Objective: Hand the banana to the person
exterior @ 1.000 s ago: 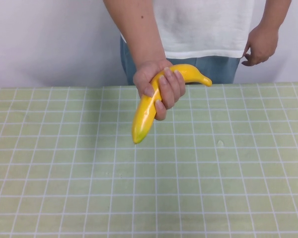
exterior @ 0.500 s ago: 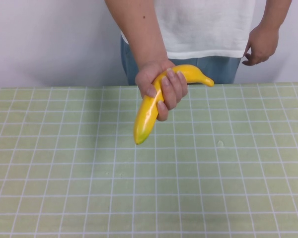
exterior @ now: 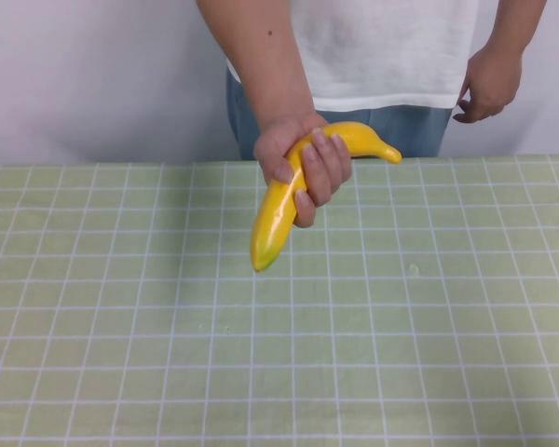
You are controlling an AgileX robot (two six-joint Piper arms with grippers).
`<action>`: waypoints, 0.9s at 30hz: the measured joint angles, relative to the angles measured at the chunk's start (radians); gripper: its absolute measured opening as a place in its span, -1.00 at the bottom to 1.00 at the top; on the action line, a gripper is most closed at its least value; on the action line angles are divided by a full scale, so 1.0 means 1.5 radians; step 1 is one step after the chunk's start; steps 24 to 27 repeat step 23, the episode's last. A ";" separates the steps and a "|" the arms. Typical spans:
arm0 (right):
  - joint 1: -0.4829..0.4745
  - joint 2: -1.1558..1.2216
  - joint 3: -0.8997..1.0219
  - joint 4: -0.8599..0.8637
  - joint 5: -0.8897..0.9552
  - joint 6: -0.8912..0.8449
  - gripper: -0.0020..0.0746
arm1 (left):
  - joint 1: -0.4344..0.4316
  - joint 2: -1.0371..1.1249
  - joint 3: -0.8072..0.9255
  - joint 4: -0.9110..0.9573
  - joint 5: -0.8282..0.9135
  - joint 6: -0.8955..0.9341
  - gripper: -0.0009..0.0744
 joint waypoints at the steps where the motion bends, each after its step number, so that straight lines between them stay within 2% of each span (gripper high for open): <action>1: -0.012 -0.017 0.031 0.001 -0.027 0.001 -0.96 | 0.000 0.000 0.000 0.000 0.000 0.000 -0.99; 3: -0.030 -0.048 0.071 0.032 -0.045 0.002 -0.96 | 0.000 0.000 0.000 0.000 0.000 0.000 -0.99; 4: -0.037 -0.066 0.067 0.063 0.013 -0.019 -0.96 | 0.000 0.000 0.000 0.000 0.000 0.000 -0.99; 7: -0.046 -0.081 0.067 0.142 0.046 -0.160 -0.96 | 0.000 0.000 0.000 0.000 0.000 0.000 -0.99; 10: -0.056 -0.081 0.066 0.195 0.071 -0.217 -0.96 | 0.000 0.000 0.000 0.000 0.000 0.000 -0.99; 27: -0.063 -0.081 0.066 0.197 0.069 -0.202 -0.96 | 0.000 0.000 0.000 0.000 0.000 0.000 -0.99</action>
